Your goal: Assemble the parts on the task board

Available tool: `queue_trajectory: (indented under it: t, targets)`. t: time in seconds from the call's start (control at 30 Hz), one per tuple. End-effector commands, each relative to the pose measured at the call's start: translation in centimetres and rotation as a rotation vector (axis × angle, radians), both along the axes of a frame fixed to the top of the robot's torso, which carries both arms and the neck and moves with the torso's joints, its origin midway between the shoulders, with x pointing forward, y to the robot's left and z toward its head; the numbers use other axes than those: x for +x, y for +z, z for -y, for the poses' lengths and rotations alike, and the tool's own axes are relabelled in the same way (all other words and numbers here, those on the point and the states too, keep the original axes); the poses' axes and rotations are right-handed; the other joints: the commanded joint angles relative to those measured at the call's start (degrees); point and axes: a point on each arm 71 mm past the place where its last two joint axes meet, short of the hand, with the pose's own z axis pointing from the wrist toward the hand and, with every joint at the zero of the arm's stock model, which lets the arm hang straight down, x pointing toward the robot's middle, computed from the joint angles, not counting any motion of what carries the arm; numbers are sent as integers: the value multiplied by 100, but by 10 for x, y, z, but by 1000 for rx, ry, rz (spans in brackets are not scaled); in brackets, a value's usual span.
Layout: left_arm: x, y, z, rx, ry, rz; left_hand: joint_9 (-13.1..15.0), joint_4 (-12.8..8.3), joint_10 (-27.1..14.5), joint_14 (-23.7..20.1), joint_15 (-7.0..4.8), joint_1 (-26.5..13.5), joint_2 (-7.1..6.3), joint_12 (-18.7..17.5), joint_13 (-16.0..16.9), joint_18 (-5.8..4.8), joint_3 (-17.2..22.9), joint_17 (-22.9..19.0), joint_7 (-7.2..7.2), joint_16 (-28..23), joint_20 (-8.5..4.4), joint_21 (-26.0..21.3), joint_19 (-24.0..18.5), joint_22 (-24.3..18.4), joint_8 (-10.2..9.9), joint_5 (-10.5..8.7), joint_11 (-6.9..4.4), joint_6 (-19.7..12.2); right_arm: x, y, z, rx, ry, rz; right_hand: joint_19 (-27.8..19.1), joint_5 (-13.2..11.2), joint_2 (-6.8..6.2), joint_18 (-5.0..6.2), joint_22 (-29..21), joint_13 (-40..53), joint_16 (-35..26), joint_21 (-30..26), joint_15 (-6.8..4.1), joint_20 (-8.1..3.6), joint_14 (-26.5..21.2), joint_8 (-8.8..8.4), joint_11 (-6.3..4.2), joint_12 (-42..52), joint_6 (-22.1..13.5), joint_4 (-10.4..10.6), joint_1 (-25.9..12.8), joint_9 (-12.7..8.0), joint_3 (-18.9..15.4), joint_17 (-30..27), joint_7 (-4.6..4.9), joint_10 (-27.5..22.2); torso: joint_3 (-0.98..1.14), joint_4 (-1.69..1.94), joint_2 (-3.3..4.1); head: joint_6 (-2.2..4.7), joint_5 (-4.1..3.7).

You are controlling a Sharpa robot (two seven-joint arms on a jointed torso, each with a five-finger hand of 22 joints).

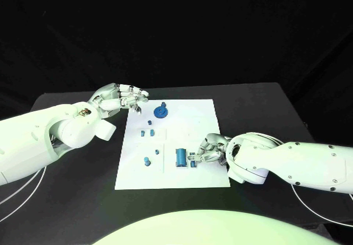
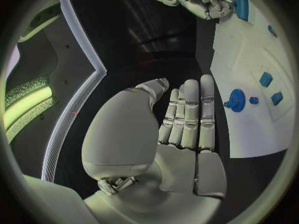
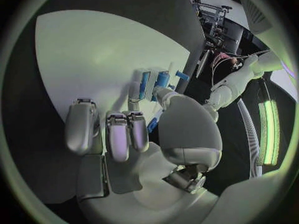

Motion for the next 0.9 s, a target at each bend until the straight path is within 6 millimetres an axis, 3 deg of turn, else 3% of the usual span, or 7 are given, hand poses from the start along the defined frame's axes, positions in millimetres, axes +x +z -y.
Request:
queue_trajectory:
  t: [0.03,0.2,0.5,0.6,0.77,0.87,0.9]
  targets:
    - [-1,1,2,-12,-15,1,9,31,-36,-26,-3,-2,45,37,8,83,-6,7,9,6,4,-26,37,-5,37,25,9,-44,1,1,0,5,20,20,164,18,50,-18,1052,1289,-14,-32,-36,-60,576,26,-18,-1,-34,-139,291,-18,66,1299,-11,436,0,-5,-4,1,0]
    - [-1,1,3,-13,-15,2,10,40,-38,-27,-3,4,49,40,9,83,-7,8,8,4,4,-34,41,-11,40,25,8,-45,3,1,4,10,10,38,165,25,140,-17,1052,1288,-15,-38,-38,-62,575,20,-21,-4,-40,-189,416,-32,154,1297,-15,435,-1,-1,-5,1,-2]
    - [0,0,2,-15,-7,6,10,40,-38,-27,-3,4,49,40,9,83,-7,8,8,4,4,-34,41,-11,40,25,8,-45,7,14,15,157,21,83,80,3,-93,35,974,1157,-83,-392,6,-33,540,-40,40,-203,-149,-122,305,-77,-5,1132,59,339,-5,-3,-23,21,13]
    - [1,-1,0,-23,7,7,11,42,-39,-28,-3,5,46,40,9,83,-10,9,8,3,4,-36,42,-13,40,24,9,-47,12,22,19,274,40,111,-120,11,-212,141,797,911,-228,-1133,96,36,464,-224,152,-582,-447,-132,380,-161,-118,822,190,137,-17,-16,-42,70,6]
    - [3,-6,-4,-49,63,3,11,58,-47,-75,4,3,30,40,10,79,-22,2,8,-27,9,-68,18,-29,41,24,12,-55,35,38,33,460,10,174,-628,-4,-177,389,296,339,-710,-2925,245,184,221,-408,321,-1439,-802,-221,773,-228,-259,-11,372,-399,-54,-34,-124,150,5]
    - [7,-11,-8,-77,124,4,14,111,-73,-461,53,49,14,46,12,67,-29,-123,30,-353,55,-334,-216,-162,51,23,40,-79,61,49,50,585,-70,226,-1401,7,-31,668,-469,-612,-1618,-5249,384,325,-347,-466,472,-2801,-1147,-375,1255,-217,-250,-1321,540,-1407,-94,-41,-207,232,10]
    - [8,-12,-10,-85,141,5,15,126,-87,-552,69,60,12,42,9,64,-33,-165,33,-448,75,-416,-276,-206,53,24,51,-86,68,52,54,608,-90,242,-1574,16,21,665,-620,-1210,-2206,-5455,449,381,-753,-491,529,-3637,-1256,-436,1418,-221,-174,-2060,597,-2059,-106,-43,-228,272,15]
